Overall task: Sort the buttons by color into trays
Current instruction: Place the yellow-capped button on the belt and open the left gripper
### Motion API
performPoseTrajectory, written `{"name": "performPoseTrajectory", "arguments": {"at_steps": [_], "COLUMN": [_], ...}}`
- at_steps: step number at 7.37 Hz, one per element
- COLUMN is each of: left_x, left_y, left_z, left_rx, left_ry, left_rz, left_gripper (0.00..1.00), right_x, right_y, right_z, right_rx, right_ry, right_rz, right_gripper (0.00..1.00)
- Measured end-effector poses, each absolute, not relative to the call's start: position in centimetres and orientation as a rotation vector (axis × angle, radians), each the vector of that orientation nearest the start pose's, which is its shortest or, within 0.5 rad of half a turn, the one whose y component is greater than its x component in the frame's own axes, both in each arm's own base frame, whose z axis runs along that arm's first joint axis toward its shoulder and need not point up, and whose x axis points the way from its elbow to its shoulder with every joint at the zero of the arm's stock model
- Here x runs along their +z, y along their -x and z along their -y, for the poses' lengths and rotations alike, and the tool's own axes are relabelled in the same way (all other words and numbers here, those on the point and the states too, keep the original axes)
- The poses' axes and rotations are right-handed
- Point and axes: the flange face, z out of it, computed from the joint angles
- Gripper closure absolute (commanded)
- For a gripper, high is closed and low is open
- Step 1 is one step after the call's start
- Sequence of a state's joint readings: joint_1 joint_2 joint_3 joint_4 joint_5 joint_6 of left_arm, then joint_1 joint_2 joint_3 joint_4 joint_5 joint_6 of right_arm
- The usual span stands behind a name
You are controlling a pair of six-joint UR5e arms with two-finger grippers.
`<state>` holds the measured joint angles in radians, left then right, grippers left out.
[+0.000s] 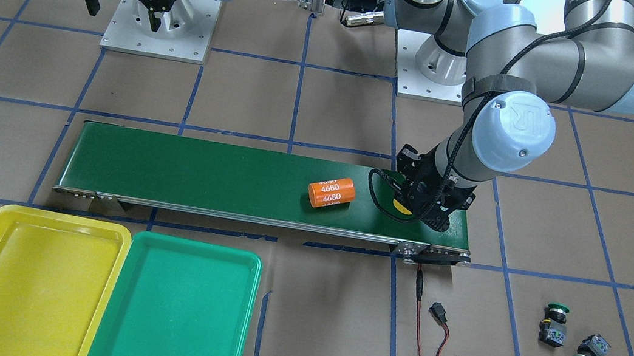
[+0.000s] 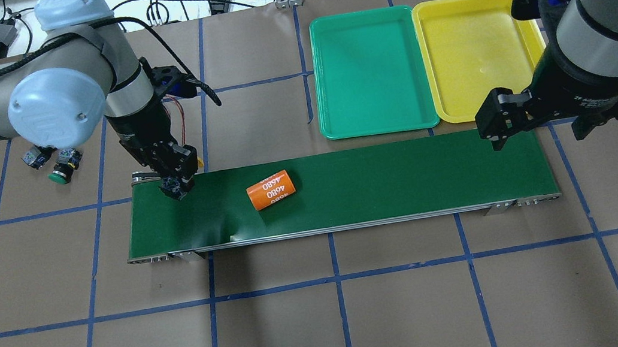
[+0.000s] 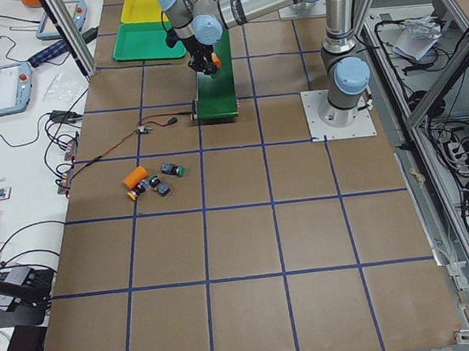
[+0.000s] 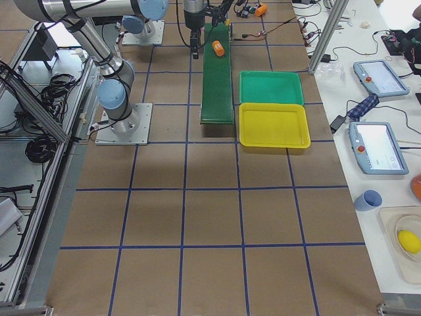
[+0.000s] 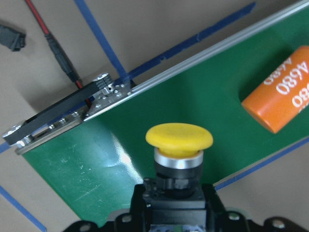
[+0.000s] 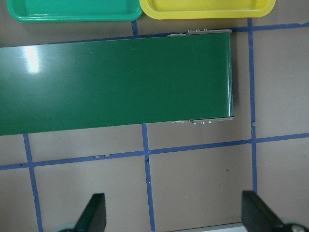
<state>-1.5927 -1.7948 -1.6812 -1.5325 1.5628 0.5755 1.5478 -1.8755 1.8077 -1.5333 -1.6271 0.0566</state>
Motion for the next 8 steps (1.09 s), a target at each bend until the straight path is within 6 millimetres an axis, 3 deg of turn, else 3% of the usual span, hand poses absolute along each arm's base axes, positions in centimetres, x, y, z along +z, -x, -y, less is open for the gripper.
{"name": "performPoseTrajectory", "arguments": {"at_steps": [2,3,5,6,8], "left_x": [31.9,31.6,29.7,28.4,26.4], "left_y": [15.9,15.6,12.5,11.3,10.1], "left_z": [51.3,51.8,52.8,52.3,52.0], "left_rx": [0.437,0.392,0.370,0.373,0.316], "left_ry": [-1.124,-1.146,-1.204,-1.294,-1.339], "left_rz": [-2.994,-2.984,-2.976,-2.952,-2.923], "left_gripper": [1.00,1.00,1.00,1.00,1.00], "right_x": [49.6,49.7,49.7,49.7,49.7], "right_y": [-11.9,-11.9,-11.9,-11.9,-11.9], "right_z": [36.7,36.7,36.6,36.6,36.6], "right_rx": [-0.047,-0.049,-0.052,-0.052,-0.051], "right_ry": [-0.129,-0.128,-0.128,-0.129,-0.129], "right_rz": [-3.194,-3.193,-3.193,-3.193,-3.193], "right_gripper": [0.00,0.00,0.00,0.00,0.00]}}
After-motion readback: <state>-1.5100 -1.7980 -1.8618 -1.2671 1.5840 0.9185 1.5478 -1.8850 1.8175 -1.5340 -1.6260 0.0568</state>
